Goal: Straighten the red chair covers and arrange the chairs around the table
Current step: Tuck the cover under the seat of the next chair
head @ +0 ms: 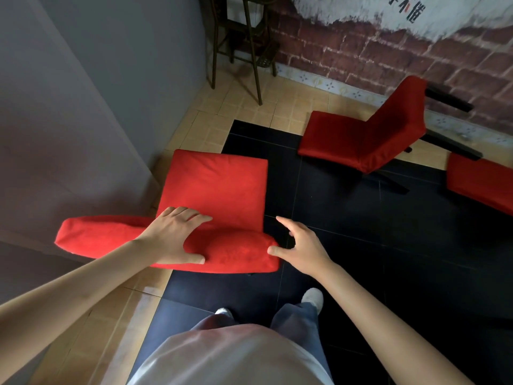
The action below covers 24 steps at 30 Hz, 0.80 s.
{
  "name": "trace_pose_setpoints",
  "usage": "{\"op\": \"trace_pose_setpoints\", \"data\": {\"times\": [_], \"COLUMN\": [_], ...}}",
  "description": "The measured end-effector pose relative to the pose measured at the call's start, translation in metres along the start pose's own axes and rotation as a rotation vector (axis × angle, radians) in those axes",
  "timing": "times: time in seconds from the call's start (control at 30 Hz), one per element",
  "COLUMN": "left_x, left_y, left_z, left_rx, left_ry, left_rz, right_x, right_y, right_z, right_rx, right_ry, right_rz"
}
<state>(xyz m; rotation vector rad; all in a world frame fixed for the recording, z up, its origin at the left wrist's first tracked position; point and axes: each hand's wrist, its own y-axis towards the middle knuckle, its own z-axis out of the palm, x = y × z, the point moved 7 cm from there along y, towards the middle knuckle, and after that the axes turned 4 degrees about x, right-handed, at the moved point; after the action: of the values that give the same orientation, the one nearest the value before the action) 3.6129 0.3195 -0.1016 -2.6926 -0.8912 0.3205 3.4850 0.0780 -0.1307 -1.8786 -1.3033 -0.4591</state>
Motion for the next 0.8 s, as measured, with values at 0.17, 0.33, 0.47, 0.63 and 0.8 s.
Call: {"op": "trace_pose_setpoints", "data": {"times": [0.17,0.33,0.47,0.63,0.8], "left_x": [-0.039,-0.101,-0.159,-0.215,-0.236], "left_y": [0.057,0.139,0.207,0.280,0.331], "left_z": [-0.018,-0.044,-0.062,-0.078,-0.095], "left_rx": [0.005,-0.026,-0.040,-0.031,-0.016], "left_ry": [-0.019,-0.031,-0.042,-0.071,-0.076], "left_rz": [0.009,0.014,-0.008,-0.073,-0.124], "right_x": [-0.043,-0.114,-0.175,-0.227,-0.257], "right_y": [0.009,0.011,0.018,0.039,0.070], "right_z": [-0.053,-0.130,-0.194,-0.255,-0.300], "right_rx": [-0.063,-0.101,-0.138,-0.136,-0.132], "right_ry": [0.017,0.039,0.108,0.133,0.150], "right_rz": [0.035,0.102,0.159,0.194,0.209]}}
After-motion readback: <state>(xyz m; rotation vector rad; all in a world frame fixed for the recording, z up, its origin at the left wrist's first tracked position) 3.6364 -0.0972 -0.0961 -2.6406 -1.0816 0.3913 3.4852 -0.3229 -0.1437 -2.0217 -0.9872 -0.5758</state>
